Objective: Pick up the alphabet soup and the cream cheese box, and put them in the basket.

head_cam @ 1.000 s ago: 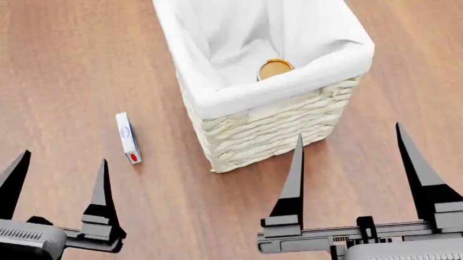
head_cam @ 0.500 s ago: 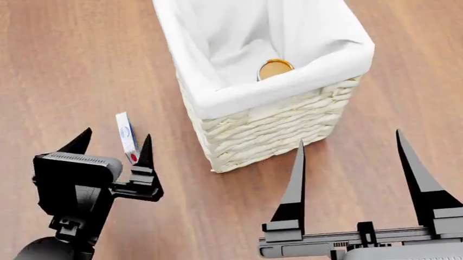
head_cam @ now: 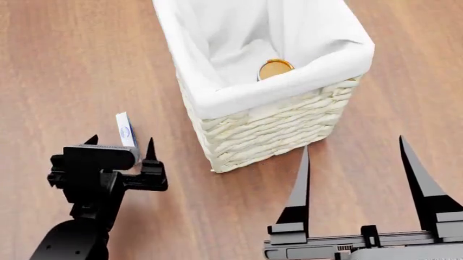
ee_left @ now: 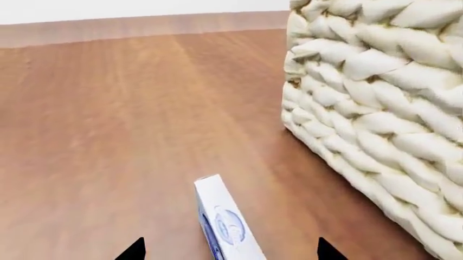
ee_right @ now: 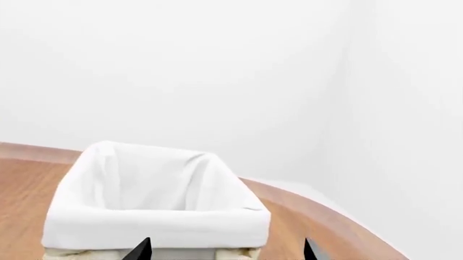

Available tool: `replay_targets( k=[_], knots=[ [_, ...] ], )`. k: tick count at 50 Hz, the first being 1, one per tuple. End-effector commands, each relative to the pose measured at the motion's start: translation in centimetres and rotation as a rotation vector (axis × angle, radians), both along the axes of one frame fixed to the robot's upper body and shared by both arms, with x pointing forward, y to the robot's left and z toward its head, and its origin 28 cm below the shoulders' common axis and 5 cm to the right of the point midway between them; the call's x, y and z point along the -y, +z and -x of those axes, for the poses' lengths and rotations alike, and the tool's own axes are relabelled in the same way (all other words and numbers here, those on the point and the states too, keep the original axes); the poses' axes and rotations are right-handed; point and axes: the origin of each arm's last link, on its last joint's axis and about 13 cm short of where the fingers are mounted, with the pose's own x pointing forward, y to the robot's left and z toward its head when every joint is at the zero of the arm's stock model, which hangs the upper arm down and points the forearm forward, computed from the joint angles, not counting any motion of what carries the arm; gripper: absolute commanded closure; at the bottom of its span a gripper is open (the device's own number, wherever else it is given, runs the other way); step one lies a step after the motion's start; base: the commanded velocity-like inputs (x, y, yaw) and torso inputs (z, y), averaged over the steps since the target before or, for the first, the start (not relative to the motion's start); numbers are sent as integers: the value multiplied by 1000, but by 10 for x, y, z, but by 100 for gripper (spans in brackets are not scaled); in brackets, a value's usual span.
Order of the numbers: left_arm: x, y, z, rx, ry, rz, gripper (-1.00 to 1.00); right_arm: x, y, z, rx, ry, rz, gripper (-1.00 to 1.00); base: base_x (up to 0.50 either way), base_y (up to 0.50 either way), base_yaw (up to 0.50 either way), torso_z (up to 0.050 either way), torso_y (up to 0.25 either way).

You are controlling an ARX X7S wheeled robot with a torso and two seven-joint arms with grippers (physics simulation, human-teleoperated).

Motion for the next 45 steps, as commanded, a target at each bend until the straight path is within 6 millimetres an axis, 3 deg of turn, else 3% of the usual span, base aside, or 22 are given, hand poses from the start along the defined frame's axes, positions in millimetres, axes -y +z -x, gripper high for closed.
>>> replay_targets(
  k=[1,9,10,23,29,35,36,45],
  knots=[
    [-1,-8,0,-40,38,-29,-100,1,-3,1,-6,-3,-1,-100,0,0,0,0,0],
    [-3,-12,2,-56,57,-33,-100,1,-4,1,-10,-1,-1,-100,0,0,0,0,0],
    [-3,-12,2,-52,58,-23,100,1,-5,1,-12,-3,-1,-100,0,0,0,0,0],
    [-4,-12,3,-55,38,-11,100,-2,-5,1,-14,5,4,-100,0,0,0,0,0],
    [-8,1,-4,21,56,-35,100,-3,-6,1,-19,9,3,-100,2,-1,0,0,0],
    [-26,50,-29,150,121,5,100,-4,-3,1,-19,17,3,-100,0,0,0,0,0],
    [-26,50,-29,150,121,5,100,-4,-5,0,-20,18,2,-100,0,0,0,0,0],
    [-42,122,-52,326,177,38,100,-4,-7,1,-18,23,4,-100,0,0,0,1,1]
  ],
)
